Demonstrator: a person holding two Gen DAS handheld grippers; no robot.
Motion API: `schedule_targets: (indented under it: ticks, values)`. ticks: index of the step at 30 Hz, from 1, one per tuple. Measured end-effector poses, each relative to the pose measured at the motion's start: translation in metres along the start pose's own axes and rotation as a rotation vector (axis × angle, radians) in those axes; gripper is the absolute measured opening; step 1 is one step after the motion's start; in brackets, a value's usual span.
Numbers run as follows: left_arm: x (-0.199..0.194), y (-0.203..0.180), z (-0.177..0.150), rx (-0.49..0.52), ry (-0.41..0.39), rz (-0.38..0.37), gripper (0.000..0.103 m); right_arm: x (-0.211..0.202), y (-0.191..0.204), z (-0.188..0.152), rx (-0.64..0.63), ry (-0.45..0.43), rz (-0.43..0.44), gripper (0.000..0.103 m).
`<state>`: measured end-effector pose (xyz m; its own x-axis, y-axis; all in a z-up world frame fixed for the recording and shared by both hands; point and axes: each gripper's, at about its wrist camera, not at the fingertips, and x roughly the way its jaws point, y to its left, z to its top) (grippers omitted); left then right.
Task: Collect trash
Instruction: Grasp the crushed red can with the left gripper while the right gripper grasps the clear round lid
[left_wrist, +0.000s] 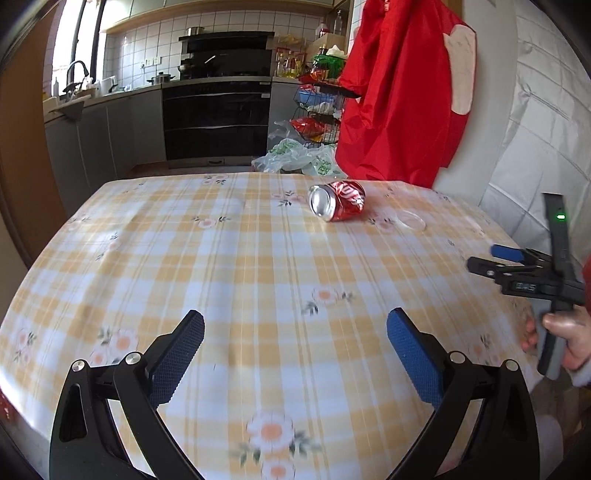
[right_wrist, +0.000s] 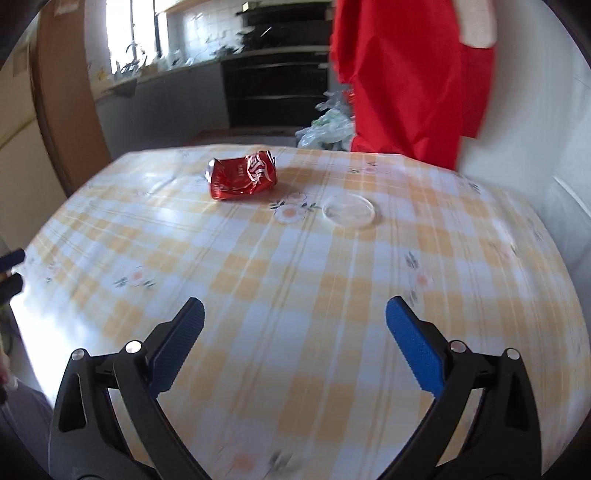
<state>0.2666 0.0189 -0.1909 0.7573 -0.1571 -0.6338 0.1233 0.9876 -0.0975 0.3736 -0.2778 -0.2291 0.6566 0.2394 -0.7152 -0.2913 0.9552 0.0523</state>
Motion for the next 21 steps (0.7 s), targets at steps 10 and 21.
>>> schedule_targets:
  ticks: [10, 21]
  values:
    - [0.079, -0.002, 0.051, 0.021, 0.022, -0.047, 0.097, 0.121, -0.057, 0.062, 0.093, 0.117, -0.056, 0.092]
    - [0.156, -0.031, 0.097, 0.028, 0.02, -0.024, 0.096, 0.141, -0.051, 0.066, 0.029, 0.128, -0.033, 0.065]
